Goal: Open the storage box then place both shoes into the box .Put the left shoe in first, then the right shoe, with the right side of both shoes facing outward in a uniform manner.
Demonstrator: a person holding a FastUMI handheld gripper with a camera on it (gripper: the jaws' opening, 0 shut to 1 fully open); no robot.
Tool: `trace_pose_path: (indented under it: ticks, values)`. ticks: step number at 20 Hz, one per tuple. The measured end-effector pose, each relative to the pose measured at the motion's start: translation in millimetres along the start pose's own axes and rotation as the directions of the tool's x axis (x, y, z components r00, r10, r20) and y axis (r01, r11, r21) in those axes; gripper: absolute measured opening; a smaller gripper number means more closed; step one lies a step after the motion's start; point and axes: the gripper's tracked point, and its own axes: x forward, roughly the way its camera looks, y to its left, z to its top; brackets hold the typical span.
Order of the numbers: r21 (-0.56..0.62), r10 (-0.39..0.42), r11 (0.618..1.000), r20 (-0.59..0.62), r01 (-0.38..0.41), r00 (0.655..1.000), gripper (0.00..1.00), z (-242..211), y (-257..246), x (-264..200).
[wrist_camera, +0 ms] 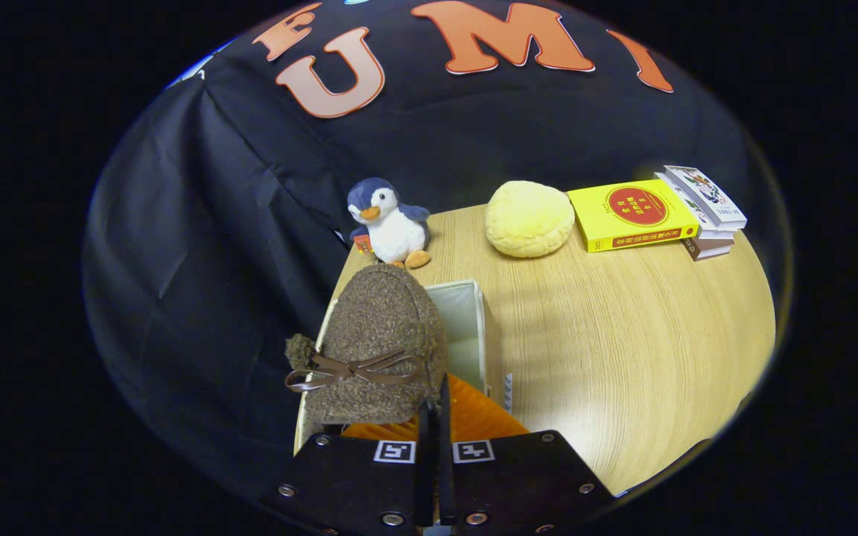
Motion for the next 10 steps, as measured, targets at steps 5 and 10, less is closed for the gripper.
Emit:
trace_pose_path:
  ticks: [5,10]
  values:
    - [0.004,-0.039,0.999,-0.046,0.039,0.998,0.11,-20.2,-0.7,11.1]
    - [0.029,0.050,0.998,0.015,-0.050,0.999,0.27,-3.7,15.0,-6.8]
